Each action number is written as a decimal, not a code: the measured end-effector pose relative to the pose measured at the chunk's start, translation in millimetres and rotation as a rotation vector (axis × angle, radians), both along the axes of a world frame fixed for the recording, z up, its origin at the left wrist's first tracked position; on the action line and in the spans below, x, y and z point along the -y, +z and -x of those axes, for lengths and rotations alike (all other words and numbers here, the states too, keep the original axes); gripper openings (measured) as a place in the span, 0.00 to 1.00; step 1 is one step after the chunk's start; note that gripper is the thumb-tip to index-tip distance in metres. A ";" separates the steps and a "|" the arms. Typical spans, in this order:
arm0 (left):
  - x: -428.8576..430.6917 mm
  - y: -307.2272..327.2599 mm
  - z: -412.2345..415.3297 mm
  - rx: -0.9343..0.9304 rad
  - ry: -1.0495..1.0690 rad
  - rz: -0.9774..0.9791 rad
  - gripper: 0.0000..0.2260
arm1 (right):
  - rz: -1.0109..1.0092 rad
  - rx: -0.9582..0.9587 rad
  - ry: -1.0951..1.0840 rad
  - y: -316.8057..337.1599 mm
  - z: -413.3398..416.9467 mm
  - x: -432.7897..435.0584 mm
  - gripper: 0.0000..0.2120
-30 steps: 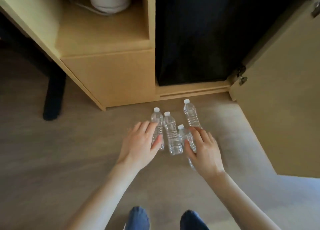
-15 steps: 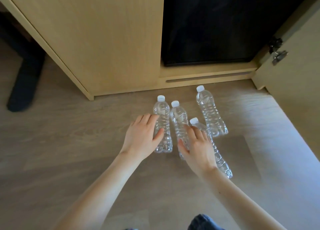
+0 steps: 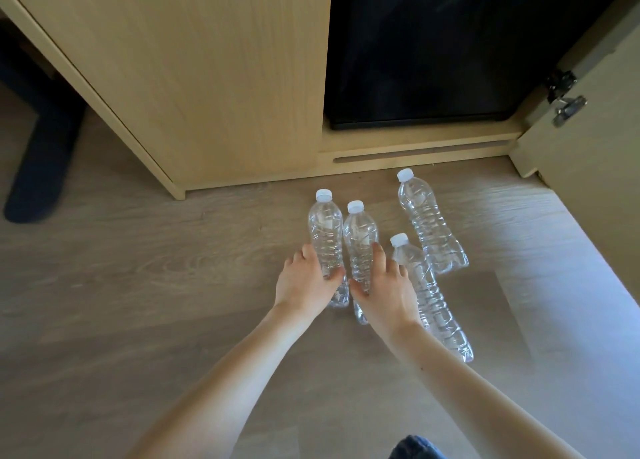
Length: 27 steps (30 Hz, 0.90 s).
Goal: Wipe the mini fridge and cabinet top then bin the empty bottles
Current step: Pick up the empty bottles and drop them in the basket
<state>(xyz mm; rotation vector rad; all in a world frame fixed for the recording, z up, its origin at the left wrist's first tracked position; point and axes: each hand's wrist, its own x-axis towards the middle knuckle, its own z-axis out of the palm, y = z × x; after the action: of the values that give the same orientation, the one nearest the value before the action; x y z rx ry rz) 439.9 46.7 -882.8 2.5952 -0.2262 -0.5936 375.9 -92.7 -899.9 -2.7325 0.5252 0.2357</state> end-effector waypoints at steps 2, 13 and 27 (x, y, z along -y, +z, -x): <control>1.5 -4.0 1.5 -0.059 0.062 0.046 0.25 | -0.027 -0.002 -0.035 -3.0 2.2 -2.4 0.40; -3.8 -11.9 10.5 -0.215 0.414 0.361 0.19 | -0.097 0.078 -0.179 -11.7 6.3 1.3 0.29; -10.9 5.9 20.0 -0.201 0.525 0.686 0.15 | -0.509 0.180 -0.334 2.8 14.2 0.0 0.25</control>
<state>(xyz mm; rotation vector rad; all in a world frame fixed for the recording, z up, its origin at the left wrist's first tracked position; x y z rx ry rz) 419.9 57.6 -876.9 1.8093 0.2714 -0.4677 361.8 -92.6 -897.1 -2.1119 0.7417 0.0283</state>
